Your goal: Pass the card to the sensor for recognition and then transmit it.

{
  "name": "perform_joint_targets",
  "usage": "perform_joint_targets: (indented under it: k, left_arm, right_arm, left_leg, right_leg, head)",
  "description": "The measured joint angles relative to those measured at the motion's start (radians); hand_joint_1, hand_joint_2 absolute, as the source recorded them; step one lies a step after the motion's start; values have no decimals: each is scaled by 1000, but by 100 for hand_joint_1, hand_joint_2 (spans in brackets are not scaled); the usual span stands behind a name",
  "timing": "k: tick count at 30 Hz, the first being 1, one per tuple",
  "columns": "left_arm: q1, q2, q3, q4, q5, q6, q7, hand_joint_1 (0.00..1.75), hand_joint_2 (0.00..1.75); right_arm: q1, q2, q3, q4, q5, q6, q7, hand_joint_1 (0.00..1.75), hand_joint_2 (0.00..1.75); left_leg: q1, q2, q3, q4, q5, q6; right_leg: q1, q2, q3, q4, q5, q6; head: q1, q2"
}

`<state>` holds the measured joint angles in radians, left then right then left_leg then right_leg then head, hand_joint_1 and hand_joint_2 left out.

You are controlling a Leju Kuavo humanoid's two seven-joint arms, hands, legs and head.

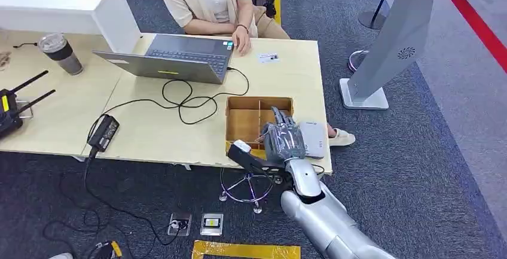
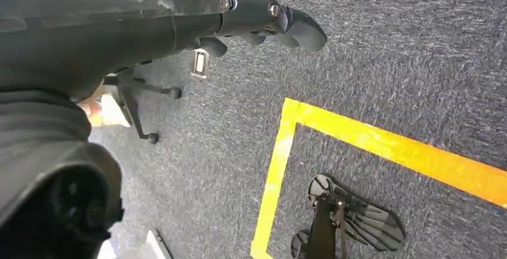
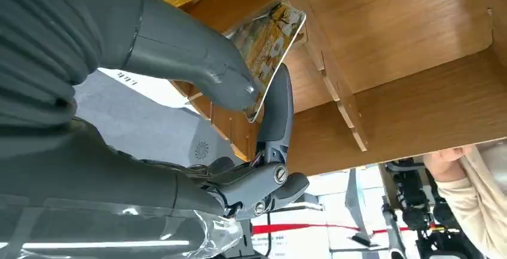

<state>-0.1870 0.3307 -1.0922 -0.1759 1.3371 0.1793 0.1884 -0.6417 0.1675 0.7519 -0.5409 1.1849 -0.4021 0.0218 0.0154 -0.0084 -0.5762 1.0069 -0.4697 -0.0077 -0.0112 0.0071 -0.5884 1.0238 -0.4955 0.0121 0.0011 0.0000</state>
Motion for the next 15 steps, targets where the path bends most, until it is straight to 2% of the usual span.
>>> perform_joint_targets:
  k: [15]
  left_arm:
    - [0, 0, 0, -3, -14, 30, 35, 0, 0]
  right_arm:
    - [17, 2, 18, 0, -14, -8, -29, 175, 175]
  left_leg:
    - [0, 0, 0, 0, 0, 0]
  right_leg:
    - [0, 0, 0, 0, 0, 0]
  head:
    - [0, 0]
